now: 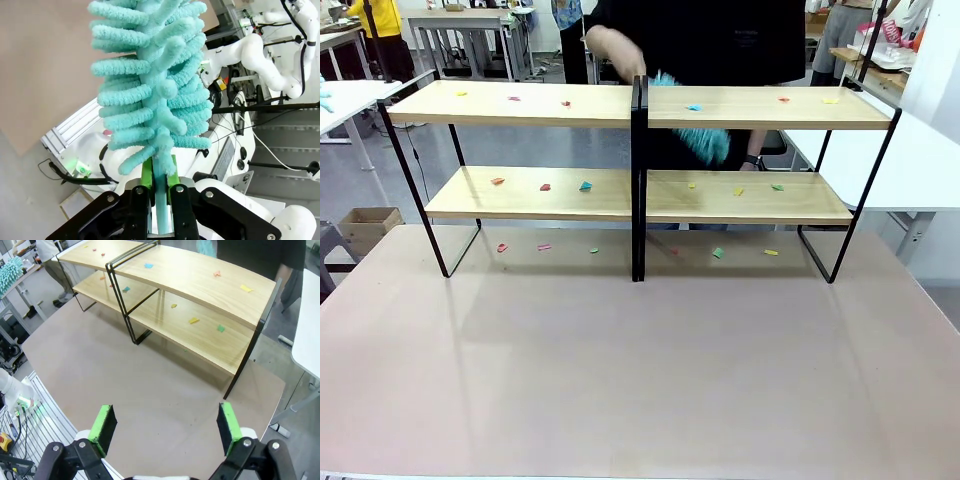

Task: Clean the shelves.
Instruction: Clean a randomly selected level of the Shelf with the Duster.

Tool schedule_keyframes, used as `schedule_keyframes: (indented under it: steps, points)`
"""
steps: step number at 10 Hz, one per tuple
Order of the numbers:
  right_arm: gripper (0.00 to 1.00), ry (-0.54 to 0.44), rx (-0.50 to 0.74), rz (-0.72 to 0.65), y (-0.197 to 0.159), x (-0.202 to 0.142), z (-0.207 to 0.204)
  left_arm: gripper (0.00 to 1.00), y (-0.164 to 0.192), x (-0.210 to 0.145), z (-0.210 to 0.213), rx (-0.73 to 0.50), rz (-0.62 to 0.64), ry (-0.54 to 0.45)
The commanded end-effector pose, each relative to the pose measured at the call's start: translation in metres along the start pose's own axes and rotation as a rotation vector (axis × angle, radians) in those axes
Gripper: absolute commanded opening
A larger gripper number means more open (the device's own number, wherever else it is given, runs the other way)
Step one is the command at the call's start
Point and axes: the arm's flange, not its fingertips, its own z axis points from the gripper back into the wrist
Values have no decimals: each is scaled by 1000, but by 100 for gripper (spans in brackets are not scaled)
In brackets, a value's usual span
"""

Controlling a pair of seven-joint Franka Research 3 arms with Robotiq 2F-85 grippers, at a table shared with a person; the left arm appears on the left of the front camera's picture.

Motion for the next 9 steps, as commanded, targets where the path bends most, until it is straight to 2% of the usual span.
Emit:
schedule_keyframes:
  steps: [1, 2, 4, 6, 7, 9]
  points:
    - [100, -5, 3, 13, -1, -1, -1, 12, 0, 0, 0, 0, 0, 0]
    - [100, -5, 3, 13, -1, -1, -1, 12, -17, 31, -7, -35, -79, 12]
    - [100, -5, 3, 13, -1, -1, -1, 12, -54, 96, -20, 44, -121, 20]
    - [100, -5, 3, 13, -1, -1, -1, 12, -87, 161, -37, 150, -72, 28]
    - [100, -5, 3, 13, -1, -1, -1, 12, -85, 166, -30, 120, -89, 24]
    - [100, -5, 3, 13, -1, -1, -1, 12, -63, 137, -11, 92, -40, -1]
